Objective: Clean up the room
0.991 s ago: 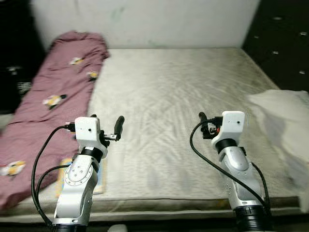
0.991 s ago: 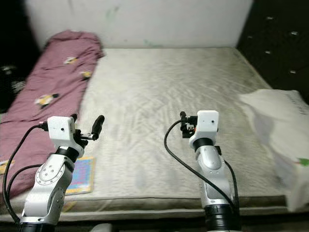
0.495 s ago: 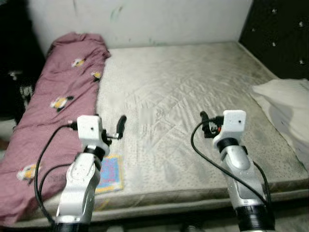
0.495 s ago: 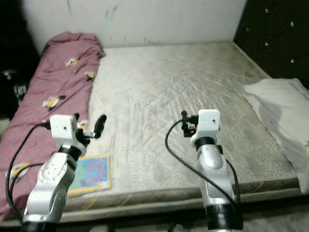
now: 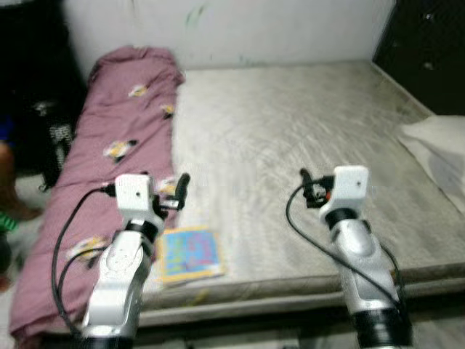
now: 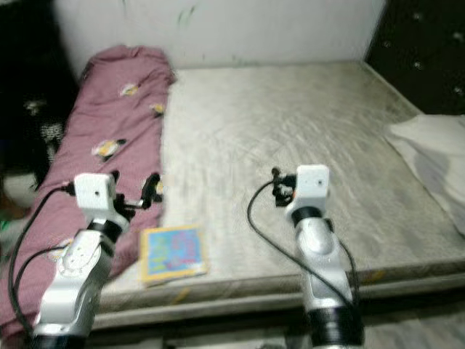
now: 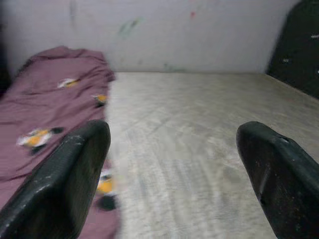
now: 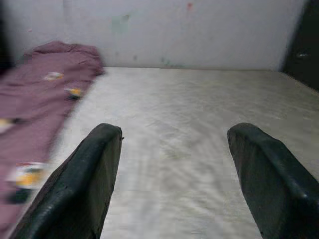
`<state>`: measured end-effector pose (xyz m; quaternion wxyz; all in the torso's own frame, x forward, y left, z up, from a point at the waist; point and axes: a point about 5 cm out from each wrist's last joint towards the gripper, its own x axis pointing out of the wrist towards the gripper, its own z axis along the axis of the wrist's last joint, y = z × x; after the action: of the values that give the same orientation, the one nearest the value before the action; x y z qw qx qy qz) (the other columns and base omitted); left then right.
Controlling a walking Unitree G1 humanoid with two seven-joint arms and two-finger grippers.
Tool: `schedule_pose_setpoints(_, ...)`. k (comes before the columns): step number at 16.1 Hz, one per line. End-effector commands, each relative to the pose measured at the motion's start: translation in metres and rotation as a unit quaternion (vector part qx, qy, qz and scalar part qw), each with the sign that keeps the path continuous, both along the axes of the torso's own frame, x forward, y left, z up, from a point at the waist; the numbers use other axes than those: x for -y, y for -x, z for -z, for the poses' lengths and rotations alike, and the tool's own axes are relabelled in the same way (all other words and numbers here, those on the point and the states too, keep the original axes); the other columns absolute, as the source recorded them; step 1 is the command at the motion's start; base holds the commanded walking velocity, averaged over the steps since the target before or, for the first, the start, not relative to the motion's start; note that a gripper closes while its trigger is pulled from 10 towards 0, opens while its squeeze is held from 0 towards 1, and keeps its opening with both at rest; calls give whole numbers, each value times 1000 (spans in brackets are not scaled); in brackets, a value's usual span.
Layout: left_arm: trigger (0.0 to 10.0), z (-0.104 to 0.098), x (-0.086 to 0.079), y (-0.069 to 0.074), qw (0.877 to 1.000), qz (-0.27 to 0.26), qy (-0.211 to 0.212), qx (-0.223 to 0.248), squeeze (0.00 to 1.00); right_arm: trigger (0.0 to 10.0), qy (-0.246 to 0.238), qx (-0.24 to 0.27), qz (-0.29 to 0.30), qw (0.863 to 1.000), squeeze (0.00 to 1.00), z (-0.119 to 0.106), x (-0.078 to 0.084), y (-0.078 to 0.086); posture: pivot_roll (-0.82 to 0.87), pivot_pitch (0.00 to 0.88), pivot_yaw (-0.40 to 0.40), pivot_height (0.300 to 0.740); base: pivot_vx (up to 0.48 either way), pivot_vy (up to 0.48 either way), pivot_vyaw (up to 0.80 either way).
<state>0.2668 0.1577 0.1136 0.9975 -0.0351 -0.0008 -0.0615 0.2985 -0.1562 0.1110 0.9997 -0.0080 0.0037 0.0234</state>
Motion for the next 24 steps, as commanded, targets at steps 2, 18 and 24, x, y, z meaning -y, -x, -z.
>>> schedule_pose_setpoints(2, 10000, -4, -3, -1, 1000, -7, -3, 8, 0, 10000, 3, 14, -6, 1000, 0, -6, -3, -2, -6, 16, 17, 740, 0, 476, 0)
schedule_pose_setpoints(18, 10000, -8, -27, 12, 999, -45, -15, 16, 0, 10000, -4, -2, 22, 1000, 0, 1, 7, 15, 12, 79, 32, 740, 0, 179, -286)
schedule_pose_setpoints(24, 10000, -4, -29, 13, 999, -40, -2, -8, 0, 10000, -2, -11, 23, 1000, 0, -1, 6, 21, 17, 137, 19, 740, 0, 0, 0)
